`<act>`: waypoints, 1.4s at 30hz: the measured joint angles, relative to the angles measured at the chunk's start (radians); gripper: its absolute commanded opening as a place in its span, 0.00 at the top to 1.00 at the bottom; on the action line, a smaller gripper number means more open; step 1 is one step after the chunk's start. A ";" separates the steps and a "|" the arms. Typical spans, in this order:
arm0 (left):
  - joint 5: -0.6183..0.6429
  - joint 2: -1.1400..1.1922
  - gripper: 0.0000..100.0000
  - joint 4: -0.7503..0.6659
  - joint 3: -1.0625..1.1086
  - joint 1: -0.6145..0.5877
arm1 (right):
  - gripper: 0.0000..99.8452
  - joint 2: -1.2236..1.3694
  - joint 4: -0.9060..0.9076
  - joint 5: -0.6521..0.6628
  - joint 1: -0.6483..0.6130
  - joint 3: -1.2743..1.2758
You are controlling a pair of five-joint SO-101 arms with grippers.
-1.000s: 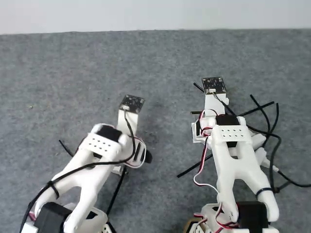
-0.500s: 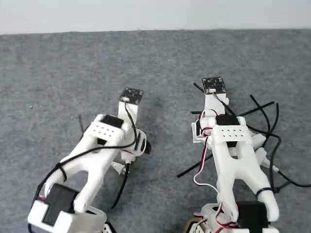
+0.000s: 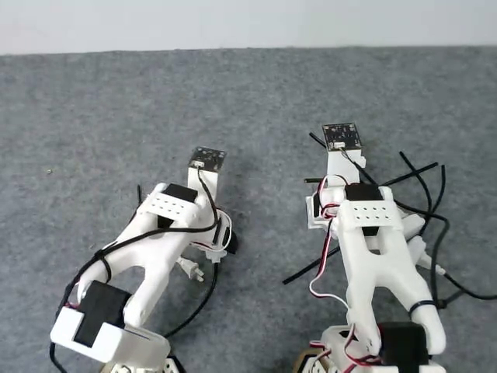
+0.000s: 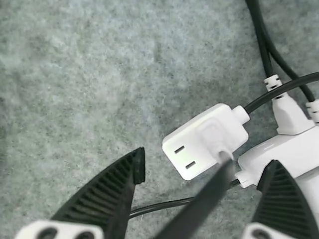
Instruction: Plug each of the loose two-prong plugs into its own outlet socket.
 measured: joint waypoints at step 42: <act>0.008 -0.183 0.71 -0.058 0.221 -0.262 | 0.65 0.000 0.000 0.000 -0.025 0.002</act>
